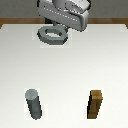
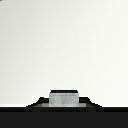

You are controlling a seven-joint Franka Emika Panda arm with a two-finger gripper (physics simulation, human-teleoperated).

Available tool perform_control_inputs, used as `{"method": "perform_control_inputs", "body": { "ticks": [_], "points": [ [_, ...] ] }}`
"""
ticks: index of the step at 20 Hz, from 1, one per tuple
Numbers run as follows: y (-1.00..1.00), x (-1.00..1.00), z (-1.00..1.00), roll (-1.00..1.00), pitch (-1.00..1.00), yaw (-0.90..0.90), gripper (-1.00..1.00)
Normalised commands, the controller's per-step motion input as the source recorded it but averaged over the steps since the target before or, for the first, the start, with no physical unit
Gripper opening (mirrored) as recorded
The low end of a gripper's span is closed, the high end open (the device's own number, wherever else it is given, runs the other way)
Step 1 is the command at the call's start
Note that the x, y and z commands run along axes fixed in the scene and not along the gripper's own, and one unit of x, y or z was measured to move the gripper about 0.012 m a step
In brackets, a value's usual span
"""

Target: Put the loop with the handle onto the peg.

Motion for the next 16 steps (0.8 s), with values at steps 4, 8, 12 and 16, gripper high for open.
{"method": "perform_control_inputs", "body": {
  "ticks": [4, 8, 12, 16],
  "points": [
    [0.00, 1.00, 0.00, 0.00, 0.00, 0.00, -1.00],
    [0.00, 1.00, 0.00, 0.00, 0.00, 0.00, -1.00],
    [-0.04, 0.75, 0.00, 0.00, 0.00, 0.00, -1.00],
    [-0.25, 0.00, 0.00, 0.00, 0.00, 0.00, -1.00]
  ]
}}
